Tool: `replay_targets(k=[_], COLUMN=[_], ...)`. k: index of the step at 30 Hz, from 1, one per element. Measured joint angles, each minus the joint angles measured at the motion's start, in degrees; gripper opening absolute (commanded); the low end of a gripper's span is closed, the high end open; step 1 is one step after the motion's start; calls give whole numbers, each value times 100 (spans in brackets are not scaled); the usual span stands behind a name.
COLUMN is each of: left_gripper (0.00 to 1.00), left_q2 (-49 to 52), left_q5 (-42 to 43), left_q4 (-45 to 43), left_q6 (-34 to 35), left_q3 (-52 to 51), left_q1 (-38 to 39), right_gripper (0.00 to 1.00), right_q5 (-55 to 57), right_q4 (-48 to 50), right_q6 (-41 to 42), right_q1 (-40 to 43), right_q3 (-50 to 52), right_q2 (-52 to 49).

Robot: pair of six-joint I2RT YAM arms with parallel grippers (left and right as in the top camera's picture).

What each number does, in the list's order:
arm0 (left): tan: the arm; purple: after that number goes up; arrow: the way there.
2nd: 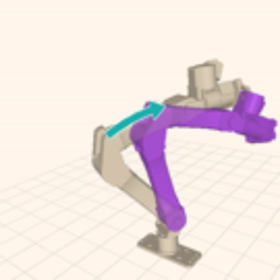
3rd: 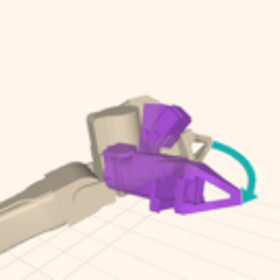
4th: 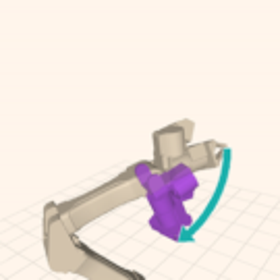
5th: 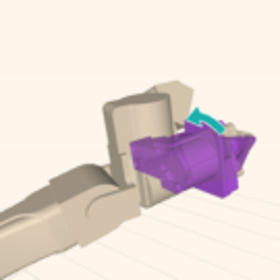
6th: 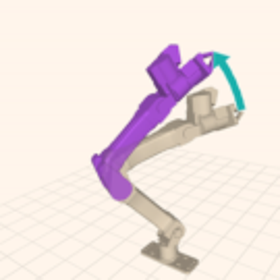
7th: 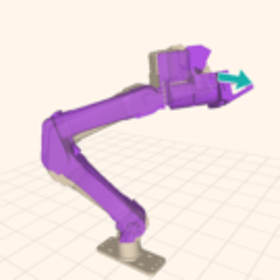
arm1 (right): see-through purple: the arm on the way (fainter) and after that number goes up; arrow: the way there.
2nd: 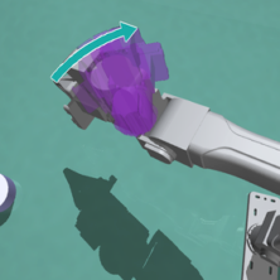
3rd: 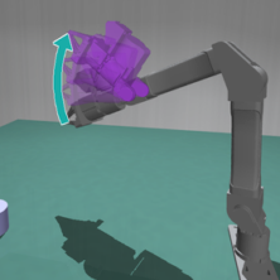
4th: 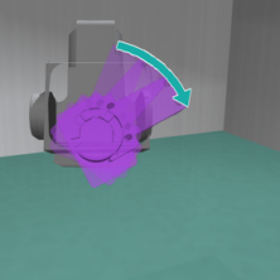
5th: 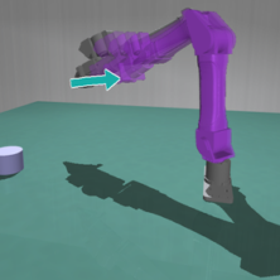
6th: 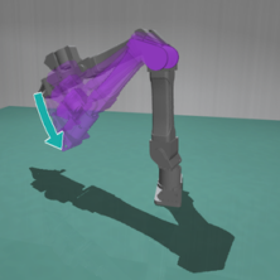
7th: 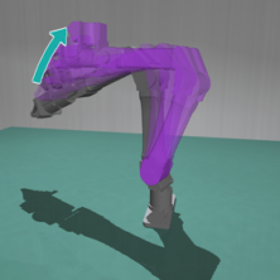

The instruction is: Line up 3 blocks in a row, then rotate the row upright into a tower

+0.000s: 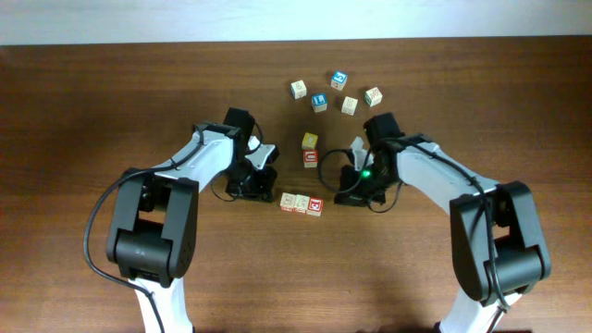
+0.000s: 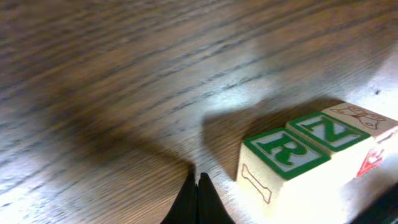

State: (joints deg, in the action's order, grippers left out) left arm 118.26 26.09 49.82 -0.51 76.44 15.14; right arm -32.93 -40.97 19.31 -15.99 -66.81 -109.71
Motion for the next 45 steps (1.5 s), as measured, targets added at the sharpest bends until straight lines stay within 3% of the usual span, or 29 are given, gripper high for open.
replay_targets(k=[12, 45], left_gripper=[0, 0], left_q2=[28, 31], left_q5=[249, 243], left_q4=[24, 66], left_q6=[-20, 103], left_q3=[0, 0], left_q1=[0, 258], right_gripper=[4, 4], right_q5=[249, 310], right_q4=[234, 651], right_q6=[1078, 1158], right_q1=[-452, -424], right_q3=[39, 39], right_q2=[0, 0])
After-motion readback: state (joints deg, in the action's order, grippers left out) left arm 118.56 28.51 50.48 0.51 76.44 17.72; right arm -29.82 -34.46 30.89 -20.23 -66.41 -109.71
